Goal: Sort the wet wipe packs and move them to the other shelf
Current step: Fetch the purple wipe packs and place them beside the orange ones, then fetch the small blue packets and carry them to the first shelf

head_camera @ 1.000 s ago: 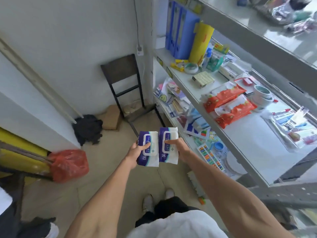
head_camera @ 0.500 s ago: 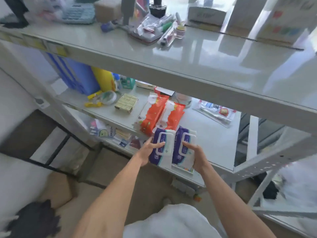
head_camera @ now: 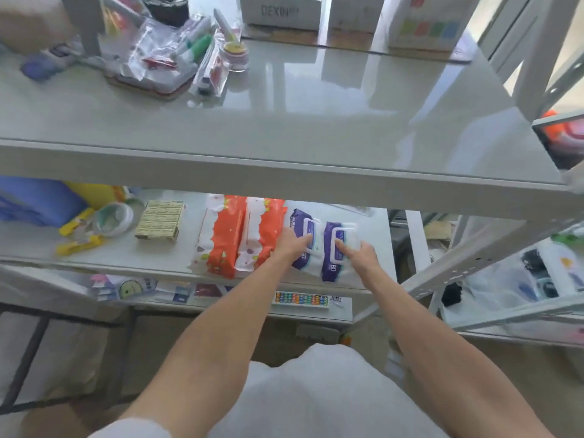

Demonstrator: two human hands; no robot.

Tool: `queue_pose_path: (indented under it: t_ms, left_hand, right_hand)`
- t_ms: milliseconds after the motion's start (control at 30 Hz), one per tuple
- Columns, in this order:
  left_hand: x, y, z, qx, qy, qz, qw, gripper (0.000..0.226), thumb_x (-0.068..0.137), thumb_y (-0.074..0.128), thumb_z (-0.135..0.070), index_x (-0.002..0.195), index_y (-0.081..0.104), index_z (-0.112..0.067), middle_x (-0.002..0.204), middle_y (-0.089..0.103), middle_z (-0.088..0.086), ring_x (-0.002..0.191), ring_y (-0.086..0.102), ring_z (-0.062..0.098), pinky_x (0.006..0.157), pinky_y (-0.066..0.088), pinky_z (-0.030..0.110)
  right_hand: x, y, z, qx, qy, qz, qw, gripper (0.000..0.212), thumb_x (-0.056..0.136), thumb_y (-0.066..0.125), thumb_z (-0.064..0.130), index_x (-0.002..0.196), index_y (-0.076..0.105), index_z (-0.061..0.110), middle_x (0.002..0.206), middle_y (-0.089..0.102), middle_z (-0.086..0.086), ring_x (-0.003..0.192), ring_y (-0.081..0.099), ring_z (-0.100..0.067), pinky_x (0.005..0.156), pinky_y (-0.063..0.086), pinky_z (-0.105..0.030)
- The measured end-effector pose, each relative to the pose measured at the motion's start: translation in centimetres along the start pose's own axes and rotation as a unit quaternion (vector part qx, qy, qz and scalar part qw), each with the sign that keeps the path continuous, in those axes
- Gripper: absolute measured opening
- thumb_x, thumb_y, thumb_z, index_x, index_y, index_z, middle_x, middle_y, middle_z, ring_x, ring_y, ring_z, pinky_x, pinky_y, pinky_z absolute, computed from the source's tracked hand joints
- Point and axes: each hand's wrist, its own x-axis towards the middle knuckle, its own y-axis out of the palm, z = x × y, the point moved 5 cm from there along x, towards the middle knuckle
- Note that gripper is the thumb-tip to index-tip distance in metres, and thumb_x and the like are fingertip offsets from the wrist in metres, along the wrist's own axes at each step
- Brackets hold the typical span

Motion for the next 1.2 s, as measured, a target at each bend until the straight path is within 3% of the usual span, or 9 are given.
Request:
queue_pose_path:
  t_ms: [67,167,233,400,500,567,667,900,1200]
  left_hand:
    - [0.3,0.1,-0.7,0.139,0.035,-0.044,0.989,0.059,0.096,0.067,-0.023,0.145,0.043,-0.001,0.143,0.054,0.019,0.129,0.056,0.033,0.104,0.046,0.037]
    - [-0.5,0.4,-1.5,0.314,0.176,-0.085,0.929,0.082,0.094,0.060,-0.002,0.159,0.009,-0.001,0.163,0.014,0.021,0.151,0.024,0.034,0.120,0.031,0.037]
    - [-0.6,1.3,-1.2,0.393,0.242,-0.053,0.886,0.079,0.096,0.053,0.000,0.162,0.011,-0.008,0.167,0.004,0.020,0.155,0.012,0.035,0.124,0.026,0.040]
    - [0.6,3.0,1.4,0.537,0.212,0.058,0.814,0.070,0.106,0.039,-0.029,0.163,0.003,-0.011,0.170,-0.010,0.016,0.156,-0.016,0.036,0.128,0.005,0.049]
    - [-0.6,2.7,-0.7,0.467,0.222,0.031,0.855,0.067,0.097,0.054,-0.017,0.156,0.026,-0.004,0.162,0.022,0.022,0.152,0.017,0.043,0.125,0.022,0.044]
    - [-2.1,2.9,-2.9,0.382,0.263,-0.031,0.885,0.040,0.088,0.054,-0.005,0.128,0.056,0.001,0.129,0.056,0.021,0.120,0.055,0.039,0.103,0.044,0.041]
    - [-5.1,5.7,-4.1,0.323,0.280,0.050,0.903,0.014,0.089,0.051,-0.005,0.092,0.064,-0.005,0.097,0.070,0.019,0.088,0.064,0.036,0.075,0.049,0.039]
    - [-11.3,15.5,-1.0,0.397,0.326,0.302,0.803,0.015,0.083,0.054,-0.008,0.080,0.068,-0.005,0.076,0.069,0.010,0.074,0.062,0.028,0.069,0.050,0.036]
    - [-25.0,33.7,-1.1,0.458,0.362,0.486,0.650,0.013,0.091,0.053,-0.010,0.097,0.063,-0.003,0.095,0.061,0.011,0.086,0.058,0.025,0.071,0.048,0.031]
  right_hand:
    - [0.3,0.2,0.6,-0.074,-0.002,-0.039,0.997,0.077,0.083,0.077,0.053,0.136,0.046,0.006,0.118,0.055,-0.002,0.107,0.056,-0.022,0.096,0.049,-0.037]
    - [1.1,0.9,1.2,-0.158,-0.014,-0.069,0.985,0.070,0.091,0.068,0.053,0.136,0.043,0.005,0.118,0.054,-0.008,0.105,0.053,-0.025,0.086,0.042,-0.032]
    - [1.5,1.7,1.4,-0.230,-0.029,-0.097,0.968,0.067,0.094,0.061,0.056,0.132,0.049,0.002,0.126,0.056,-0.017,0.116,0.054,-0.035,0.093,0.045,-0.041]
    - [1.4,3.3,1.3,-0.353,-0.025,-0.127,0.926,0.067,0.101,0.039,0.061,0.134,0.049,0.004,0.139,0.045,-0.018,0.131,0.041,-0.036,0.106,0.035,-0.048]
    - [1.3,2.8,1.1,-0.364,-0.017,-0.128,0.922,0.066,0.102,0.036,0.060,0.135,0.046,0.004,0.140,0.043,-0.018,0.131,0.039,-0.036,0.107,0.033,-0.049]
    - [0.6,2.3,0.7,-0.335,-0.028,-0.146,0.931,0.061,0.103,0.036,0.056,0.135,0.046,0.005,0.138,0.045,-0.019,0.129,0.040,-0.036,0.107,0.034,-0.050]
    - [-2.1,0.8,-0.7,-0.256,-0.074,-0.200,0.943,0.045,0.104,0.038,0.041,0.130,0.051,0.008,0.129,0.053,-0.015,0.121,0.047,-0.034,0.104,0.039,-0.050]
    - [-12.6,-8.2,-9.7,-0.176,0.004,-0.269,0.947,0.020,0.096,0.052,0.027,0.091,0.069,0.018,0.087,0.074,-0.007,0.083,0.070,-0.027,0.074,0.056,-0.036]
    - [-30.9,-24.0,-24.9,-0.074,0.279,-0.462,0.839,0.026,0.094,0.048,0.020,0.100,0.071,0.012,0.113,0.071,-0.022,0.108,0.067,-0.039,0.086,0.053,-0.037]
